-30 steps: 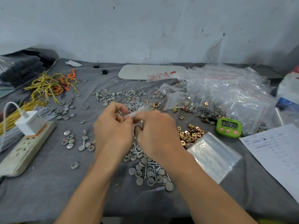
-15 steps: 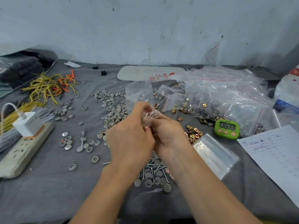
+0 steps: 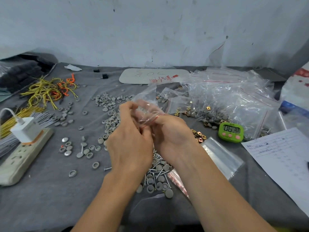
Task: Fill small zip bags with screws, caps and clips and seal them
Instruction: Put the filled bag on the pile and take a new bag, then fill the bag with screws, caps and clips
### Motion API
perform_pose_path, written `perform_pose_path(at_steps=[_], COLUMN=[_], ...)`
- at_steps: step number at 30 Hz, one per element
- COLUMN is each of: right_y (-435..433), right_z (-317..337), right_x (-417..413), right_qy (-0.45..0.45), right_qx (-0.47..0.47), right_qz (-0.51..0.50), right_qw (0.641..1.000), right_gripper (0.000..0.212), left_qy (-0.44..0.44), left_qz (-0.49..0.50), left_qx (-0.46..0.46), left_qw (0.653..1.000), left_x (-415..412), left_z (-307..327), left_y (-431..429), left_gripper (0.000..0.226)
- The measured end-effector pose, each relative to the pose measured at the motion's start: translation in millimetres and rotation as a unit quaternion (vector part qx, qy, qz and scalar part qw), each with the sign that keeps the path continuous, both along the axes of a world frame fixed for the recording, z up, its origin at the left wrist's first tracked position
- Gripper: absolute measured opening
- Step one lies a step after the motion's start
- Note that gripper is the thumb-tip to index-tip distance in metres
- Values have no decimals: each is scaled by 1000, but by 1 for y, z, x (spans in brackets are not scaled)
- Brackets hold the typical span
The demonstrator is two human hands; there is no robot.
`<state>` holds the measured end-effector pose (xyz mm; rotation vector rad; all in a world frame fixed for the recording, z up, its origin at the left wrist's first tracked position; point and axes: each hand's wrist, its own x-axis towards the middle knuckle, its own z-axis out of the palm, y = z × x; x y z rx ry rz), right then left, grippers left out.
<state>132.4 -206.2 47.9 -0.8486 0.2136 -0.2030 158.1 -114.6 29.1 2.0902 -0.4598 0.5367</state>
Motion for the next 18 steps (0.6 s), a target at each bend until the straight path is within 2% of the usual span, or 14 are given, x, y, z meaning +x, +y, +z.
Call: perform_pose_path(at_steps=[3,6,10,13,15,18], right_y=[-4,-9,-13,-17,-15,-13], right_z=[-5,-12,-15,-16,-15,-14], right_x=[4,9,12,13,12,10], right_qy=[61,108,105,79,61,88], right_qx=[29,55,83,111,88,-25], right_qz=[-59,-130,-184,-184,-149,-91], right_qw=[996,984,974,973,983,992], right_gripper=[39,40,41,45,37,23], left_qy=[27,75,121,112,83,49], left_qz=[-17,-31,-89,-130,-129,-152], left_qx=[16,23,45,61,53,66], left_qw=[999,996,988,983,987,985], left_x=[4,11,20,12,9,10], left_z=[-5,-10,-15,-17,-17,-18], left_y=[-4,-12,-18,-22,-21,-13], left_gripper=[56,59,57,54,58,64])
